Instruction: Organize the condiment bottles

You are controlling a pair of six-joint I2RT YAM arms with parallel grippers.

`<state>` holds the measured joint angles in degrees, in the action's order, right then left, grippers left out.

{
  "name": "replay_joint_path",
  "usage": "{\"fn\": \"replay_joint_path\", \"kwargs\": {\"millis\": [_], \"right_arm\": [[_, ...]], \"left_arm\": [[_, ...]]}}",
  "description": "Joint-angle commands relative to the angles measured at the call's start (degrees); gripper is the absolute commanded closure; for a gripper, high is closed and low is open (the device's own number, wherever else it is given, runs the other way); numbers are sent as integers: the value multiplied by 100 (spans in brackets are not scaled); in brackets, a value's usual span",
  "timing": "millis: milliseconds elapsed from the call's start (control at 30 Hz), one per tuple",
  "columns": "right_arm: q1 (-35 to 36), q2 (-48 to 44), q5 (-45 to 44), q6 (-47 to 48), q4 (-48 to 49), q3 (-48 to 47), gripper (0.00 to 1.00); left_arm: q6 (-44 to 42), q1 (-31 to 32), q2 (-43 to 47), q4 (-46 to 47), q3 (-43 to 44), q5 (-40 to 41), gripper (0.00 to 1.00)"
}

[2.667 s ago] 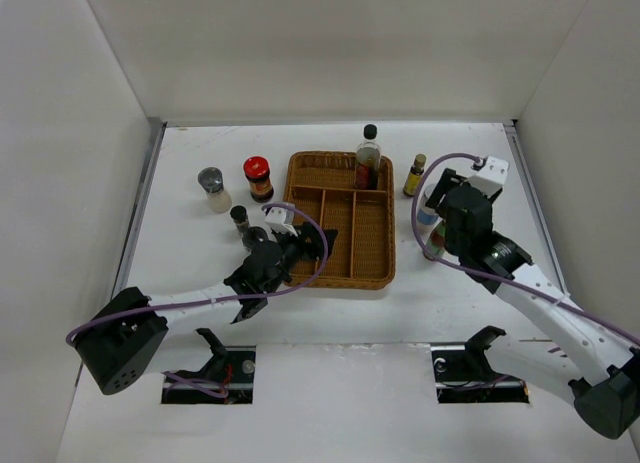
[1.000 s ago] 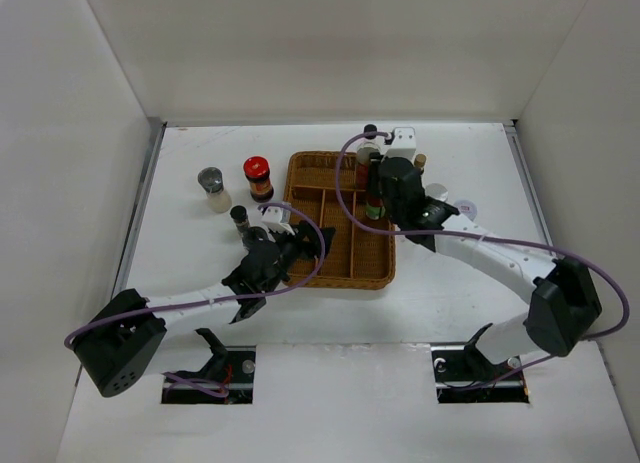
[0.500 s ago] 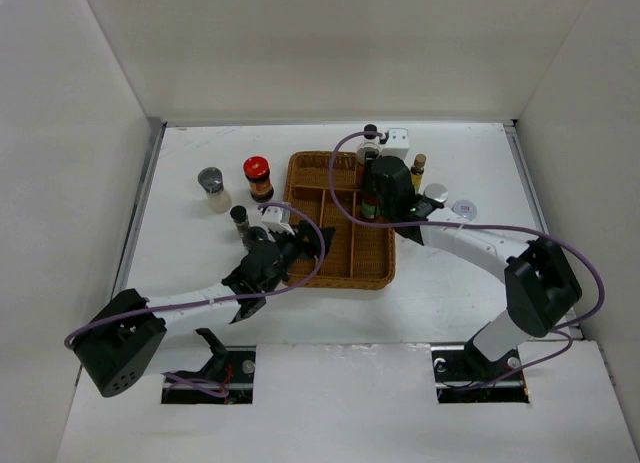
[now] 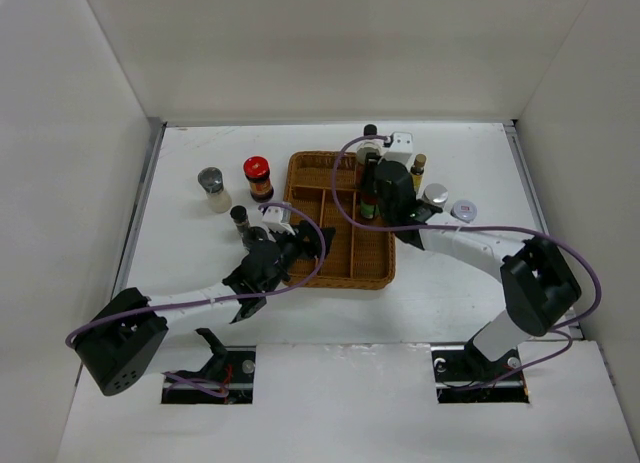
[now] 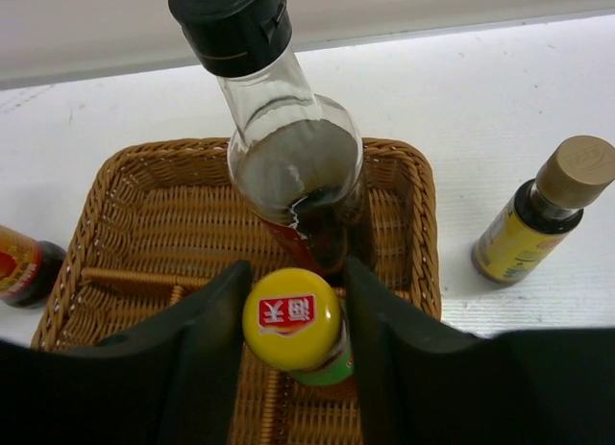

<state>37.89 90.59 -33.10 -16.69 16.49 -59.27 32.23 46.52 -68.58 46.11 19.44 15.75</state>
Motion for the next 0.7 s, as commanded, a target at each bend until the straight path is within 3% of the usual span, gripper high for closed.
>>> {"fn": "replay_joint_path", "kwargs": {"millis": [0, 133, 367, 433, 500, 533, 600, 667], "right_arm": [[-5, -295, -47, -238, 495, 64, 46], [-5, -611, -56, -186, 425, 64, 33], [-75, -1533, -29, -124, 153, 309, 24], [-233, -1833, -47, -142, 92, 547, 38], [-549, -2114, -56, -282, -154, 810, 63], [-707, -2237, -56, -396, -338, 924, 70], [-1032, -2405, -56, -572, -724, 1074, 70], [-1279, -2388, -56, -616, -1102, 1119, 58]], "left_arm": [[12, 27, 55, 329, -2, -72, 33], [29, 1, 20, 329, -2, -89, 33], [12, 19, 72, 311, -2, -89, 33], [-15, 54, 125, 320, -10, -54, 33], [11, 10, 90, 320, -19, -63, 33], [29, 10, 81, 303, -11, -80, 33], [-6, 63, 81, 320, -2, -72, 33], [-6, 80, 20, 329, 16, -54, 33]]}}
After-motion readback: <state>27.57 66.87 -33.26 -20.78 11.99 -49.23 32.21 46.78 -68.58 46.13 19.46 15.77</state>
